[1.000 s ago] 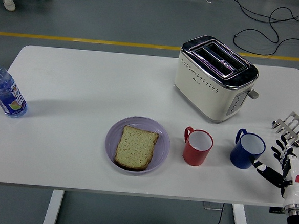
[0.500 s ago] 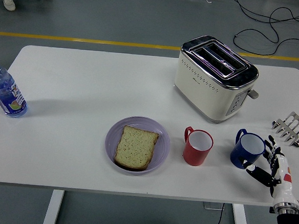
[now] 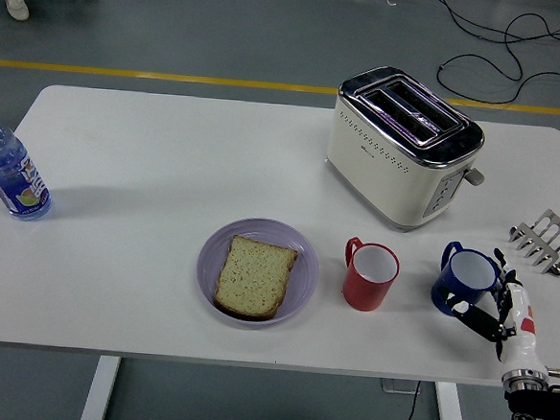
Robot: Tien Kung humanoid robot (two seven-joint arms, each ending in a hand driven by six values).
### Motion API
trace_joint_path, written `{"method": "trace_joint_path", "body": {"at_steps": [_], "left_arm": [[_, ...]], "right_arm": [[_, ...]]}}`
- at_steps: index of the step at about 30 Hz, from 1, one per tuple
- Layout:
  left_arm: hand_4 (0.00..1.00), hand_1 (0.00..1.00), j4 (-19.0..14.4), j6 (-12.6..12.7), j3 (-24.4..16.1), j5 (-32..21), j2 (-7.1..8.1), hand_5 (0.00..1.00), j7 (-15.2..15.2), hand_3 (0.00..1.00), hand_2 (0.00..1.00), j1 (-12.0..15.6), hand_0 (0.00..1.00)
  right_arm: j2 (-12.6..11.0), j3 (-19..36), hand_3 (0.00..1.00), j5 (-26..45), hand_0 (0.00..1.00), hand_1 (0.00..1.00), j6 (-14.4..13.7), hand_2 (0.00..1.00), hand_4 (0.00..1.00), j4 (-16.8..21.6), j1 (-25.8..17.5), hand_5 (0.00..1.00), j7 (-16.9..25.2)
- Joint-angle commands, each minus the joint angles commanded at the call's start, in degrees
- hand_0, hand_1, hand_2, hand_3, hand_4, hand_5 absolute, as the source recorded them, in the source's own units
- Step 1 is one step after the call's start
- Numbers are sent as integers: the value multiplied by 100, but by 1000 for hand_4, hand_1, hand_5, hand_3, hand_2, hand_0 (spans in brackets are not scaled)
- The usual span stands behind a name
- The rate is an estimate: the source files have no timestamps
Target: Pick up the cup,pour liquid into bread,place the cup on the desk
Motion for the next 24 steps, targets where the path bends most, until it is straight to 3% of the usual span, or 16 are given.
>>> {"method": "trace_joint_path", "body": {"at_steps": [13,24], "left_arm": [[349,696,0,-29,35,13,-8,941,12,612,718,58,655],[348,696,0,-36,65,4,-13,938,14,612,718,43,655]], "right_arm": [[34,-95,998,106,919,852,-79,936,974,-188,91,106,34],[38,-184,998,270,911,843,-202,926,973,-481,410,107,55]]}}
